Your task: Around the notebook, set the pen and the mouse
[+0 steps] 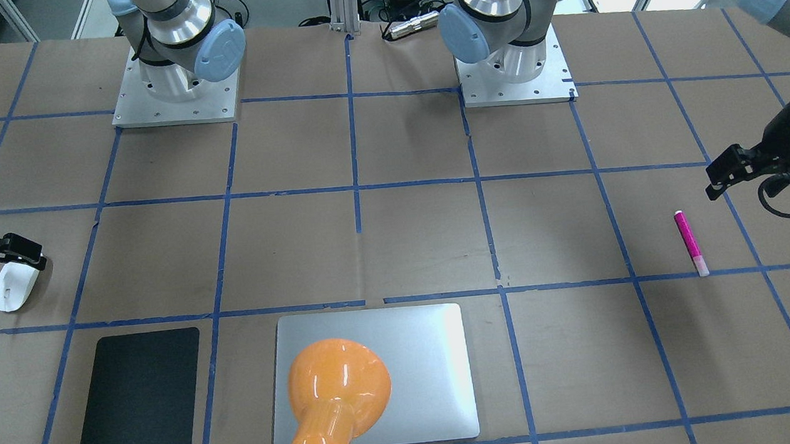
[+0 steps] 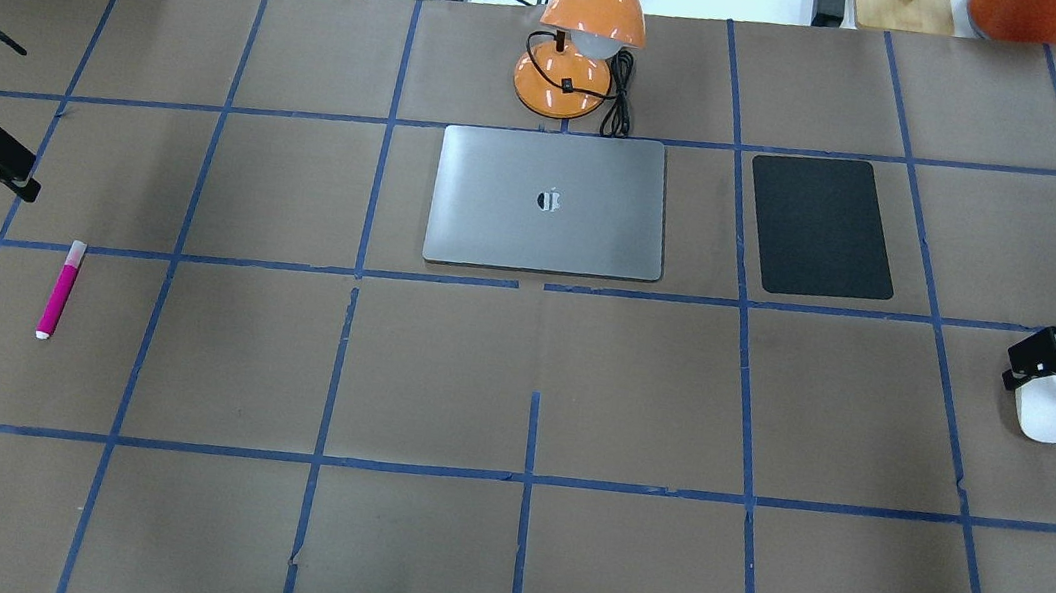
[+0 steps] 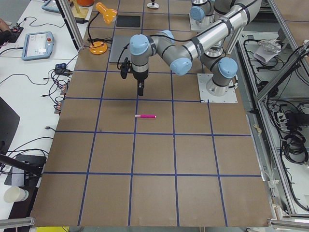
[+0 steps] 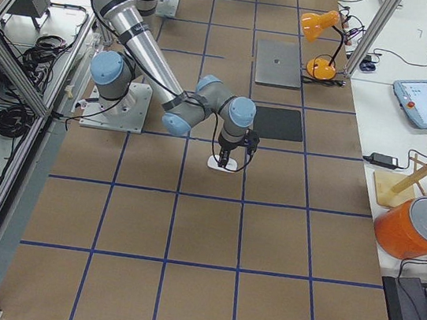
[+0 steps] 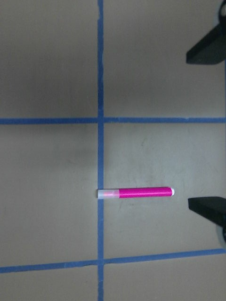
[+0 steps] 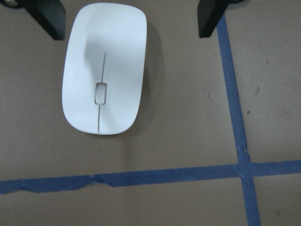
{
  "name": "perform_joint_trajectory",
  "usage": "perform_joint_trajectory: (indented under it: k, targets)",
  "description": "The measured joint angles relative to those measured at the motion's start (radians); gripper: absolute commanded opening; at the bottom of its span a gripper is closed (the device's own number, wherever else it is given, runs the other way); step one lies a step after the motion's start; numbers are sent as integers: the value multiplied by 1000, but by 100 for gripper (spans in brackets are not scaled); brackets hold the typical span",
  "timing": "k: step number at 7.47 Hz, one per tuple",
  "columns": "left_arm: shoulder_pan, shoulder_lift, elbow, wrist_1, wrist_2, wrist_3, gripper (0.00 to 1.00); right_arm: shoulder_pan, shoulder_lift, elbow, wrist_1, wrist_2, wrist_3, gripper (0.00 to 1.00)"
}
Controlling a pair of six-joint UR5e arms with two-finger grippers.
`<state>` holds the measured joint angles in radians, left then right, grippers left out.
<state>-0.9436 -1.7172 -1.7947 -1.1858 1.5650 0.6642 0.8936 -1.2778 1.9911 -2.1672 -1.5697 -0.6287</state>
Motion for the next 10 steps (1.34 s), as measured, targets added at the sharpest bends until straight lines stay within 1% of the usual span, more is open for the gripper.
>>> perform_joint_trajectory:
  k: [1,2,3,4,6,7,8,9,10]
  targets:
    - [36,-30,-45,80,1,53,100,-1,22,2,-33,-5,-15,100]
    - [59,-63,-84,146,0,93,100,-1,39,2,-51,-16,-29,94]
    - [68,-94,-114,188,0,108,100,-1,47,3,-60,-32,-44,80]
    - [70,-116,-132,205,0,106,100,-2,50,3,-61,-41,-53,56]
    - [69,-158,-144,219,0,91,100,-2,53,3,-57,-79,-64,32]
    - [69,-182,-143,230,0,88,100,-1,55,3,-56,-95,-67,17]
    - [69,-204,-141,248,1,88,100,-1,53,2,-54,-103,-67,8]
    - [69,-227,-140,273,1,89,93,1,46,-1,-48,-104,-68,8]
    - [69,-249,-139,299,0,89,93,6,32,-9,-37,-105,-68,8]
